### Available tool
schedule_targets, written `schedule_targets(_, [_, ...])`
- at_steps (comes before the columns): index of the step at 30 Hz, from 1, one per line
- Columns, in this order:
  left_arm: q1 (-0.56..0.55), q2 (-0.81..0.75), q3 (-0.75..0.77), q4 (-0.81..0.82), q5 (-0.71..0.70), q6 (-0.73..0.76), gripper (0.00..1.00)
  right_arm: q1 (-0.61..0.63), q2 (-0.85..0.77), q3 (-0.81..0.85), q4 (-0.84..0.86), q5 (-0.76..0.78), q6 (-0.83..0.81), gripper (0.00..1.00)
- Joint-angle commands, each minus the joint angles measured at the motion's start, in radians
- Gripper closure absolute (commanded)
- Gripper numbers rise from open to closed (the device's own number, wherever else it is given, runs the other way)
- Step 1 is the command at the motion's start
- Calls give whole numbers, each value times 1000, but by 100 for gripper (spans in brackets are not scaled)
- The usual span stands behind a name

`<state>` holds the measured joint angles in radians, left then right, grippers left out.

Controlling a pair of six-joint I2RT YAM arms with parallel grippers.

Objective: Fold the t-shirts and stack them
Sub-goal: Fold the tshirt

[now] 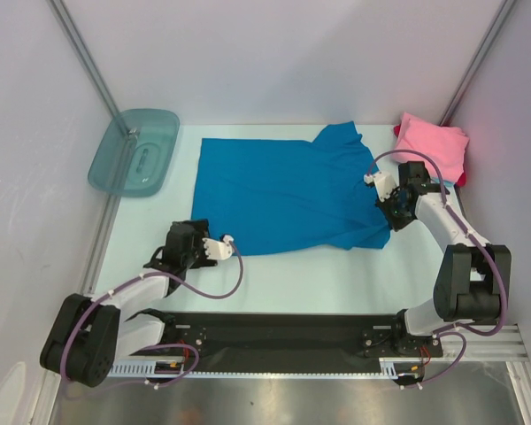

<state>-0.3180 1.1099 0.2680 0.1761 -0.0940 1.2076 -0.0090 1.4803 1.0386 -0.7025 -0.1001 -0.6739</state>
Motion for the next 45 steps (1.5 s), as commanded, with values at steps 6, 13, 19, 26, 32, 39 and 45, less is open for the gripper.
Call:
schedule_targets(6, [13,-154,27,-470,177,67,0,4,-20,6,28,36,-6,100])
schedule_targets(13, [13,-271,56,-638,159,102,0,4,-14,9,34,31,2,100])
schedule_targets(19, [13,-213,-10,-506,100,139,0,6,-26,6,29,25,7,100])
schedule_targets(26, [13,-45,-4,-371,54,118,6,4,-43,-5,24,23,4,100])
schedule_targets(32, [13,5,28,-379,71,113,20,-5,-48,-2,29,27,-1,100])
schedule_targets(39, [13,1,39,-432,112,116,39,-8,-40,4,35,33,-1,100])
schedule_targets(45, [13,28,46,-458,117,116,100,-6,-32,8,44,40,-3,100])
